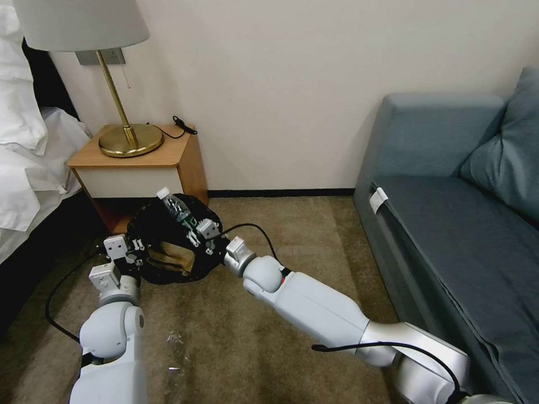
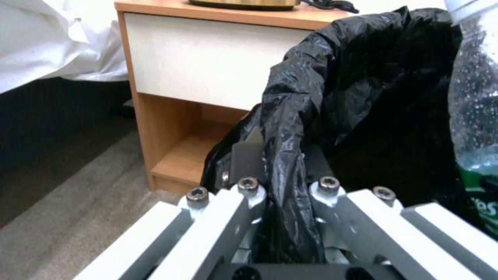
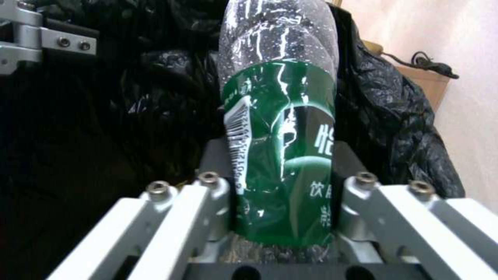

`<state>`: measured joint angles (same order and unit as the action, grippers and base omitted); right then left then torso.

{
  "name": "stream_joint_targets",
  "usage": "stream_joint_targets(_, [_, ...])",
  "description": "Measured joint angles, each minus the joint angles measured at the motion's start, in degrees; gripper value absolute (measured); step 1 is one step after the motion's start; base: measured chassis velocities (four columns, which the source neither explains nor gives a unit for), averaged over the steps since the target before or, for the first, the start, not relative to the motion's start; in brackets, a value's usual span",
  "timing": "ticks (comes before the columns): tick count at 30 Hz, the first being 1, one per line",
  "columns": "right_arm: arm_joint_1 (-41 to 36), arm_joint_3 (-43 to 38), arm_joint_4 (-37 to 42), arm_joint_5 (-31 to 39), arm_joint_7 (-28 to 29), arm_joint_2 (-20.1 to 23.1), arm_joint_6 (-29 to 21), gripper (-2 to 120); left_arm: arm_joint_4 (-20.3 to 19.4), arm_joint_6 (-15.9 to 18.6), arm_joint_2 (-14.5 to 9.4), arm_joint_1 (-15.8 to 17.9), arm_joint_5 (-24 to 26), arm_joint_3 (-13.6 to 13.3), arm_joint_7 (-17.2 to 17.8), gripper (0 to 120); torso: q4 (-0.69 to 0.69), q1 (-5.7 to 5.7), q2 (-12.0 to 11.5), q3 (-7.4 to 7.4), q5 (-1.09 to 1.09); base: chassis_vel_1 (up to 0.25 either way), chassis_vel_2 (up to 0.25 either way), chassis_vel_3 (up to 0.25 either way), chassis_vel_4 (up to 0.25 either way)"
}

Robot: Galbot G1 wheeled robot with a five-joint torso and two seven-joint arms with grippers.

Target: Pick up the trash bin, then pick up the garbage on the floor and place it into the trash bin.

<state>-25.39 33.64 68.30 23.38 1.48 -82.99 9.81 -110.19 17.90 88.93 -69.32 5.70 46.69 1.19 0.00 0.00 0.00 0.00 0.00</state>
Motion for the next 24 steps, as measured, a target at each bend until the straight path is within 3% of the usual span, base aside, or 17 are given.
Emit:
stream_joint_targets(10, [-0.02, -1.01, 1.17, 0.64, -0.02, 0.26, -1.58, 61, 0.48, -0.12, 0.05, 0.22, -0.09, -0.17, 0.06, 4, 0.0, 0.0, 0.0, 0.0, 0.0, 0.0, 0.0, 0.0, 0.0])
stream_joint_targets(15, [-0.08, -1.52, 1.81, 0.63, -0.34, 0.29, -1.71, 85, 0.8, -0.12, -0.07, 0.5, -0.17, -0.33, 0.08, 4, 0.0, 0.0, 0.0, 0.0, 0.0, 0.0, 0.0, 0.0, 0.0])
stream_joint_targets(19, [-0.14, -1.59, 1.97, 0.65, -0.47, 0.32, -1.78, 90, 0.85, -0.13, -0.07, 0.51, -0.21, -0.35, 0.1, 4, 0.0, 0.0, 0.0, 0.0, 0.0, 0.0, 0.0, 0.0, 0.0])
stream_joint_targets(20, [-0.24, -1.81, 2.06, 0.65, -0.63, 0.35, -1.82, 98, 0.91, -0.13, -0.07, 0.51, -0.24, -0.4, 0.1, 4, 0.0, 0.0, 0.0, 0.0, 0.0, 0.0, 0.0, 0.0, 0.0])
stream_joint_targets(24, [-0.36, -3.99, 1.96, 0.64, -0.7, 0.07, -1.9, 100, 0.9, -0.13, -0.11, 0.47, -0.27, -0.4, 0.09, 4, 0.0, 0.0, 0.0, 0.0, 0.0, 0.0, 0.0, 0.0, 0.0])
